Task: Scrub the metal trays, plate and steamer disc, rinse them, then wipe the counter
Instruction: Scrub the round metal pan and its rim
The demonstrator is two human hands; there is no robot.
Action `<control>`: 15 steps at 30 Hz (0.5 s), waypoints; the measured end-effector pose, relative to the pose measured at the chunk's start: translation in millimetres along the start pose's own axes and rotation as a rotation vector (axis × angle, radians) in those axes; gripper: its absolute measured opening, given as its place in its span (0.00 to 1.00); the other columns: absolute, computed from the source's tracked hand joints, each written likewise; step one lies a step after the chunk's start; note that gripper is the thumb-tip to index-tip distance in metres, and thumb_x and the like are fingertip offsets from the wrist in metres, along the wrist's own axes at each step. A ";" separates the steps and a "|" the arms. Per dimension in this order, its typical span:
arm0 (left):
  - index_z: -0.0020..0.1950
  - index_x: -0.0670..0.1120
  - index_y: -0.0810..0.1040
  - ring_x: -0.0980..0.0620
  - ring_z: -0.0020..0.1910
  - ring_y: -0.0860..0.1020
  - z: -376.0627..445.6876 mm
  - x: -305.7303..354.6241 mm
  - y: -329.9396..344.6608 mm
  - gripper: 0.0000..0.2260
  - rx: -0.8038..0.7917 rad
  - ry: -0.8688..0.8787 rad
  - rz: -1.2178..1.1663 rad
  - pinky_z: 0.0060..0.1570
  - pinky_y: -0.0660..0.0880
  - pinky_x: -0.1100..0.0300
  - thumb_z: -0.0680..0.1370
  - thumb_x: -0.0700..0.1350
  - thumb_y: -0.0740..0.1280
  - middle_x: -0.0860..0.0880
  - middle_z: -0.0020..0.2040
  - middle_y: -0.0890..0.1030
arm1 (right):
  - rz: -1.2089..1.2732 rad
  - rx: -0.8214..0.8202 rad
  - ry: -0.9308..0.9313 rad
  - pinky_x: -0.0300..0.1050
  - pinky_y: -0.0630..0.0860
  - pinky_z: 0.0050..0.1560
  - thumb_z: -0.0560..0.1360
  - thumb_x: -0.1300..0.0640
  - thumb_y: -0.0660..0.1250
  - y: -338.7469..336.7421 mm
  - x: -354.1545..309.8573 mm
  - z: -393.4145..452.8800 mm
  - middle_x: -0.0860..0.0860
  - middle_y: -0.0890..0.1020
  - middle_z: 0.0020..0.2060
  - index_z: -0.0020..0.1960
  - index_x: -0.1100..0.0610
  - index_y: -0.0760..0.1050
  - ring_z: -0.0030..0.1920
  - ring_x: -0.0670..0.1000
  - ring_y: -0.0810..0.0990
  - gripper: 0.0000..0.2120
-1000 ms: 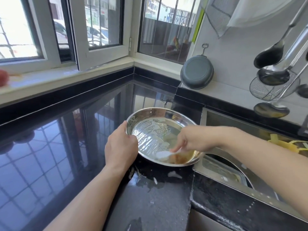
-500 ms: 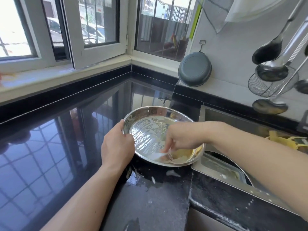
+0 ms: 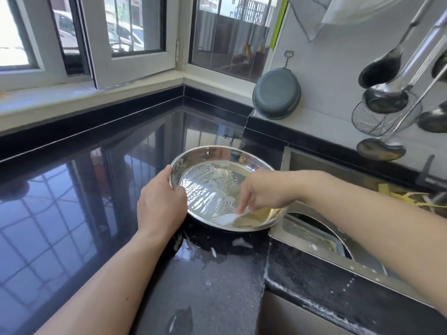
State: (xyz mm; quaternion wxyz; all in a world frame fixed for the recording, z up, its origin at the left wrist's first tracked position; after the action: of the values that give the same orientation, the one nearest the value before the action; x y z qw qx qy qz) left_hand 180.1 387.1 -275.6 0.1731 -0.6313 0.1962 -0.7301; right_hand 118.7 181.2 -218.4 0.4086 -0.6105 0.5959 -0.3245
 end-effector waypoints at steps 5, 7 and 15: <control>0.69 0.53 0.78 0.43 0.57 0.78 -0.6 1.8 1.1 0.23 -0.001 0.019 -0.001 0.52 0.74 0.50 0.76 0.40 0.59 0.49 0.62 0.83 | -0.181 0.155 0.157 0.51 0.81 0.56 0.80 0.63 0.66 -20.2 50.7 2.2 0.46 0.84 0.52 0.62 0.45 0.83 0.50 0.50 0.81 0.17; 0.71 0.53 0.77 0.43 0.58 0.78 -0.2 1.2 1.2 0.24 0.002 0.015 0.004 0.55 0.75 0.48 0.76 0.41 0.59 0.50 0.64 0.83 | -0.135 0.113 0.106 0.49 0.81 0.54 0.81 0.60 0.68 -9.0 48.9 -3.2 0.43 0.83 0.45 0.61 0.45 0.83 0.46 0.48 0.81 0.15; 0.70 0.50 0.77 0.48 0.46 0.76 -0.5 -0.7 2.3 0.22 0.002 -0.005 0.015 0.41 0.69 0.55 0.77 0.40 0.59 0.47 0.58 0.84 | -0.190 0.105 0.130 0.43 0.78 0.55 0.81 0.61 0.67 -2.7 63.9 -17.3 0.39 0.76 0.43 0.61 0.45 0.83 0.50 0.49 0.79 0.15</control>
State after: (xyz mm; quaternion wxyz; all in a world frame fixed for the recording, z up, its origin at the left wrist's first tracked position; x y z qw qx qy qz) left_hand 179.7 385.5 -277.4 0.1797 -0.6316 0.1997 -0.7273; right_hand 109.7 115.7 -213.9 0.3679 -0.6195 0.5430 -0.4313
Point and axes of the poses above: each hand's wrist, its own z-axis towards the middle knuckle, its own y-axis out of the palm, x = y × z, the point moved 6 cm from there along z, towards the middle knuckle
